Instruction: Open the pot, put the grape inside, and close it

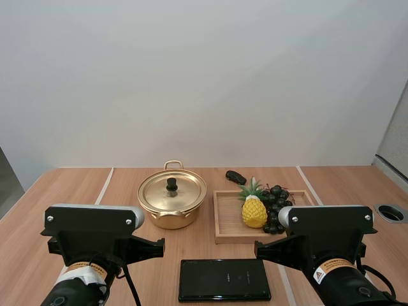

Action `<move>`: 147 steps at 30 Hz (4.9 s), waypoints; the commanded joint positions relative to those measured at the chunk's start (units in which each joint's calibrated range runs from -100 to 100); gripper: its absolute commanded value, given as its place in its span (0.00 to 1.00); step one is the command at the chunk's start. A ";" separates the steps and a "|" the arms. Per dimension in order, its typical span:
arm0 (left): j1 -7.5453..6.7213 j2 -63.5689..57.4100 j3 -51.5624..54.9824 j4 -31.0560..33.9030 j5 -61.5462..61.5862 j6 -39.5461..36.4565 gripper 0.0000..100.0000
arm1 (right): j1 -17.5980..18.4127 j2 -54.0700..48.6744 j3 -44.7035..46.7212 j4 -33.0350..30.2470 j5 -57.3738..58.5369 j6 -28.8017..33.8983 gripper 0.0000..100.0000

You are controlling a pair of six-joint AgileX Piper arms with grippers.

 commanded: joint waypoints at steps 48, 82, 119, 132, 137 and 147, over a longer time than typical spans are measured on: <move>-0.04 -0.25 0.06 2.62 -60.36 8.99 0.00 | -0.87 0.05 0.00 -20.77 -68.36 -7.09 0.00; -0.04 40.40 -77.51 3.48 12.83 -0.23 0.00 | -0.87 48.69 -88.89 -5.61 50.47 2.84 0.00; -0.04 69.92 -90.32 -2.21 67.75 3.22 0.00 | -0.87 66.43 -86.85 -4.61 69.04 5.76 0.08; -0.04 75.84 -90.32 -2.86 69.35 3.98 0.00 | -0.87 67.00 -80.06 -7.24 69.04 5.51 0.08; -0.04 75.84 -90.32 -2.86 69.35 3.98 0.12 | -0.87 67.00 -75.30 -12.94 69.04 5.51 0.42; -0.04 75.98 -90.32 -3.76 69.35 7.72 1.00 | -0.87 66.87 -72.73 -13.19 69.04 5.43 1.00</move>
